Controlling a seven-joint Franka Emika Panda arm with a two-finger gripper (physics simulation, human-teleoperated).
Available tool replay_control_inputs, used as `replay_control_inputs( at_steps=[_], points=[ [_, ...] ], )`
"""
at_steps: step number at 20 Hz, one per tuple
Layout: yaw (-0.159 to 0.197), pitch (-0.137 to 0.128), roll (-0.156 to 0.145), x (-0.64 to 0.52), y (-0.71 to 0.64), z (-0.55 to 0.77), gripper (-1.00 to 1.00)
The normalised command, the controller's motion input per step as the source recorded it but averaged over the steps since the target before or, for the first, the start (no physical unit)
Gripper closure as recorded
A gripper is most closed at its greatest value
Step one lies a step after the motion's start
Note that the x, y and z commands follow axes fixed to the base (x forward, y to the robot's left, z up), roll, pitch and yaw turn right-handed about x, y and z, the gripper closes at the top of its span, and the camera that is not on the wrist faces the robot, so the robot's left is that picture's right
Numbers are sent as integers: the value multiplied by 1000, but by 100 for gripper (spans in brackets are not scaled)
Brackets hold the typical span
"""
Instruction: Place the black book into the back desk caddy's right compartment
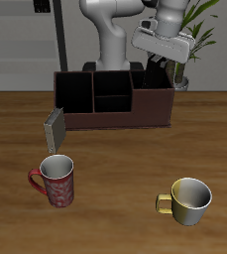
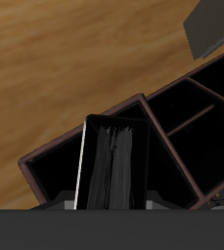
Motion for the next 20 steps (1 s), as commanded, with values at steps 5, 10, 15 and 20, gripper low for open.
replay_control_inputs(
  at_steps=[5, 10, 15, 20],
  points=[
    [-4, -3, 2, 35, -43, -66, 100],
    [-17, 28, -21, 113, -184, -192, 100],
    [0, 0, 0, 0, 0, 0, 100],
    [-13, 44, -26, 43, -174, -221, 100]
  ],
)
